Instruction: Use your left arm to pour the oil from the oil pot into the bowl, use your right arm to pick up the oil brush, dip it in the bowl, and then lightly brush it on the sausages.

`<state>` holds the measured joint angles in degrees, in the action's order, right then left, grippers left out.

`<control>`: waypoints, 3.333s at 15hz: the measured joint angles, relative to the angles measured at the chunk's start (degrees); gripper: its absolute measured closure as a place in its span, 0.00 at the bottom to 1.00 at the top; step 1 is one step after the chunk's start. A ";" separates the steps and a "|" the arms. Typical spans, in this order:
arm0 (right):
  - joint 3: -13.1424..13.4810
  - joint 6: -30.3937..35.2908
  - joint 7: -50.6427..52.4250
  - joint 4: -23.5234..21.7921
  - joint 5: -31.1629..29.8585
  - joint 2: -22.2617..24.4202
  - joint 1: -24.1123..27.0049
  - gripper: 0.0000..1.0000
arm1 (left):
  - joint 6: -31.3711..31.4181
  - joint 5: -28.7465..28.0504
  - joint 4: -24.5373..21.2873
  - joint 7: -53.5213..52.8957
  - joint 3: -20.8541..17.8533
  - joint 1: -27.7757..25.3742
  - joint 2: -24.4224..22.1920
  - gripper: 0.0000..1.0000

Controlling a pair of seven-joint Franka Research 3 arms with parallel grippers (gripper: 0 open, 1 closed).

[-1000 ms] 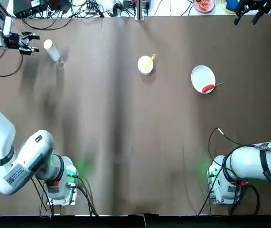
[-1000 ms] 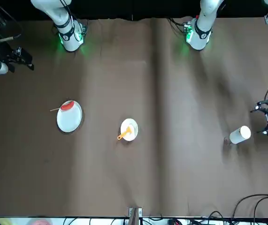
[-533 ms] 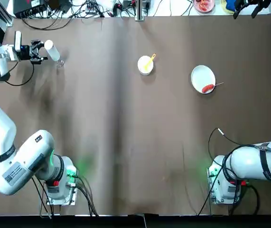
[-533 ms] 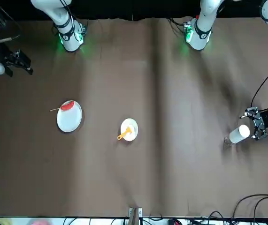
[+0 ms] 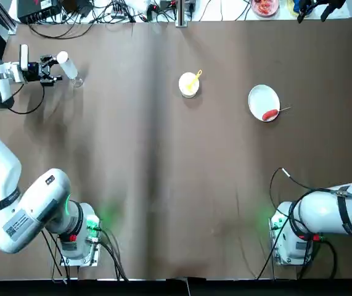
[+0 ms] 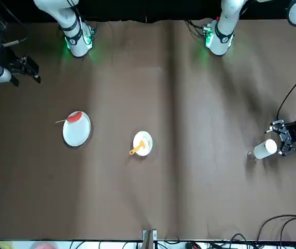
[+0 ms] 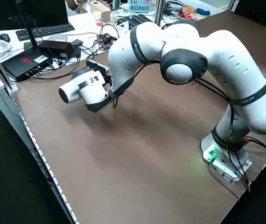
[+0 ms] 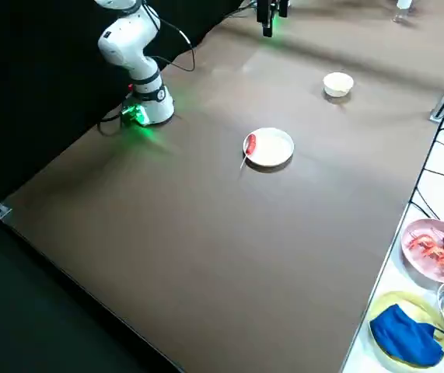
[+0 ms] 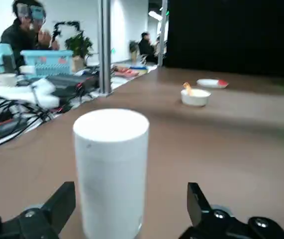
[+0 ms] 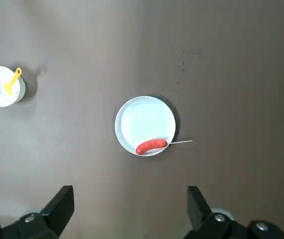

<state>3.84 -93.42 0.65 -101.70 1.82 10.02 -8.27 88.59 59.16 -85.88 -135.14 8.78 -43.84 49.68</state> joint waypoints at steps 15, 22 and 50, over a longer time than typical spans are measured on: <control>0.27 -0.07 0.05 0.04 -0.08 0.07 0.78 0.00 | 4.41 6.86 -0.02 0.00 0.72 3.00 0.70 0.01; 0.15 0.27 0.05 0.04 -0.08 0.07 0.19 0.00 | 4.83 7.36 -1.72 0.43 0.02 6.17 0.82 0.01; -0.13 1.81 0.09 -0.11 -0.04 -0.08 -2.40 0.00 | 13.74 2.79 -2.62 18.34 5.16 19.36 -8.77 0.45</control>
<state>3.72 -91.61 0.74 -101.81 1.79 9.94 -10.67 102.33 61.95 -88.50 -116.80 13.94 -24.47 40.92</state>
